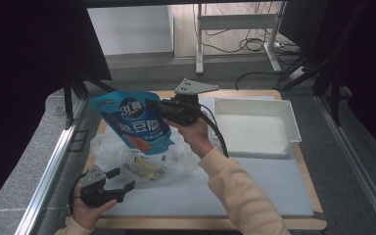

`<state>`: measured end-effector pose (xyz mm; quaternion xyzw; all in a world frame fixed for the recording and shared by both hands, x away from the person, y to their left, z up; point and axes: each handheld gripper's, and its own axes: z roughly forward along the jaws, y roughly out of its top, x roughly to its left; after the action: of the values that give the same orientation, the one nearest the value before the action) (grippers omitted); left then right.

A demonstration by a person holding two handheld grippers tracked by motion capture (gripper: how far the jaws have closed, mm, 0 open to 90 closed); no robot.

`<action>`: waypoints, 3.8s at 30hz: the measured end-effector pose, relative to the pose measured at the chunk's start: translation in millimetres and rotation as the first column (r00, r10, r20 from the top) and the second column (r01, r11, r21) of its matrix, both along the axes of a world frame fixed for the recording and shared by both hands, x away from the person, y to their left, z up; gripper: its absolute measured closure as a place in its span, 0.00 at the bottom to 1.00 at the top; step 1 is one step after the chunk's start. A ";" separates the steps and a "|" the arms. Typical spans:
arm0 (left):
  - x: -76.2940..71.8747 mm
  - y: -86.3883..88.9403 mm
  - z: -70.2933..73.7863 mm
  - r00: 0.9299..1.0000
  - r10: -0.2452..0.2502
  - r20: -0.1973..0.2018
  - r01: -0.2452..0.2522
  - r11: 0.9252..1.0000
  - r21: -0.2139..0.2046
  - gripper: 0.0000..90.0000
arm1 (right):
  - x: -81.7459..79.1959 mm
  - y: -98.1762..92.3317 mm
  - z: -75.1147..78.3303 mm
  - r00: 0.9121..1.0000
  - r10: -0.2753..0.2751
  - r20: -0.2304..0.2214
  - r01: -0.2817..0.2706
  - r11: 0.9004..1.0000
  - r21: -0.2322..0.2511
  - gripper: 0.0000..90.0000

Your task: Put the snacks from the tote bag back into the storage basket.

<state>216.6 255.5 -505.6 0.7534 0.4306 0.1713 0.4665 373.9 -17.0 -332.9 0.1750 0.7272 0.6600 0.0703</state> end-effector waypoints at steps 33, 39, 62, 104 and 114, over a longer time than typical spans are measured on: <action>0.2 -0.3 -1.0 1.000 0.002 -0.007 -0.002 1.000 0.005 0.25 | 3.8 -55.9 38.3 0.996 -0.088 0.034 0.086 0.994 0.071 0.99; 0.3 -0.1 -1.3 1.000 0.004 -0.008 -0.004 1.000 0.004 0.26 | 7.9 -71.1 38.4 0.992 -0.122 0.038 0.119 0.990 0.075 0.99; 0.4 -0.5 -1.5 1.000 0.001 -0.008 0.000 1.000 0.010 0.26 | 16.4 -108.8 42.2 0.976 -0.213 0.043 0.209 0.975 0.080 0.99; 0.8 -1.2 -2.2 1.000 0.005 -0.012 -0.005 1.000 0.015 0.25 | 35.2 -196.3 52.7 0.914 -0.403 0.049 0.396 0.911 0.112 0.99; 1.3 -1.9 -2.7 1.000 0.004 -0.014 -0.003 1.000 0.019 0.25 | 39.3 -216.9 49.6 0.889 -0.457 0.041 0.451 0.886 0.105 0.99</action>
<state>217.9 253.6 -508.3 0.7582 0.4336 0.1708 0.4560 413.2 -233.9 -283.3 0.3218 0.6321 0.6635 0.2380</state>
